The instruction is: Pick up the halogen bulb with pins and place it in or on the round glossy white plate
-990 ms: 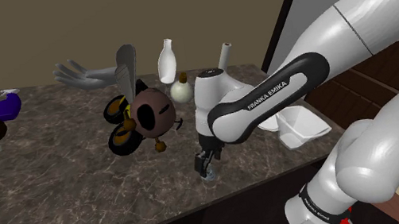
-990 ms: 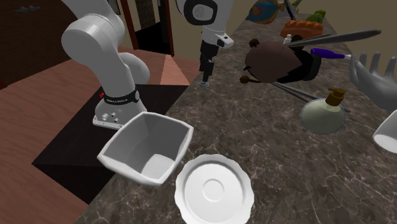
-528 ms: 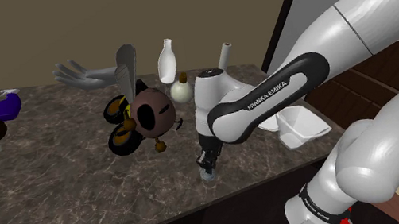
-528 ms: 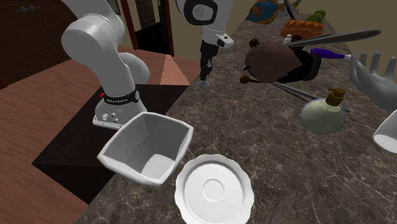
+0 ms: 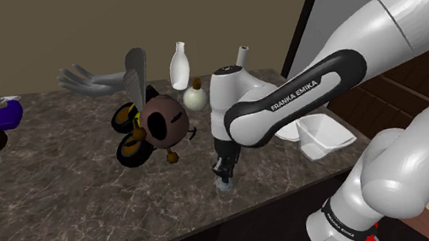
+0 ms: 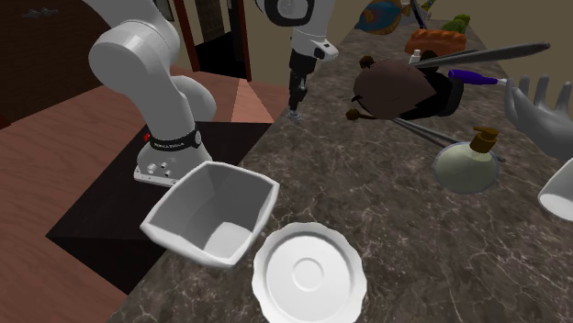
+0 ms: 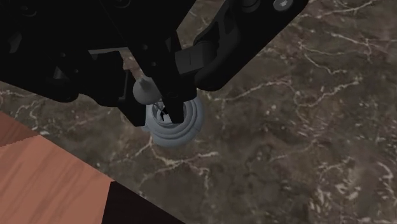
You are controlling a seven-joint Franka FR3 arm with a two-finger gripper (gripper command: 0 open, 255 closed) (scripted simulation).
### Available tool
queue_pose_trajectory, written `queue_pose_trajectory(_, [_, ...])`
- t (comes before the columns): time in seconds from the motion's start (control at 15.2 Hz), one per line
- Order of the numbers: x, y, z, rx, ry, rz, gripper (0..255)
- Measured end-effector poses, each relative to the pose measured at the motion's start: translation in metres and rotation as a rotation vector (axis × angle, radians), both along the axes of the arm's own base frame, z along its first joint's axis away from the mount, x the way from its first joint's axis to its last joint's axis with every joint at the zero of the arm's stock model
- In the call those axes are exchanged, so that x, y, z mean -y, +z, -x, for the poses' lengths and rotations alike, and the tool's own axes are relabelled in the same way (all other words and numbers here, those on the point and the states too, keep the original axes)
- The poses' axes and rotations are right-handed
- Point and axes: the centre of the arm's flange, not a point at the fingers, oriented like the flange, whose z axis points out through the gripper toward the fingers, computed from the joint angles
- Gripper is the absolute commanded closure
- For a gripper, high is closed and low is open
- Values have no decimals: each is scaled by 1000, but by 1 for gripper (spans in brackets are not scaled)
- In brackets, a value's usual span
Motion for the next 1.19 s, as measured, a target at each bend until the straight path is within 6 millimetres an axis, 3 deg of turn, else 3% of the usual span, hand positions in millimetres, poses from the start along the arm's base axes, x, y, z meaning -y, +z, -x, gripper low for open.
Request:
queue_pose_trajectory(0.79, [0,61,1,0,0,0,255])
queue_pose_trajectory(0.92, [16,63,-2,0,-1,0,255])
queue_pose_trajectory(1.19, [67,66,-5,0,-2,0,255])
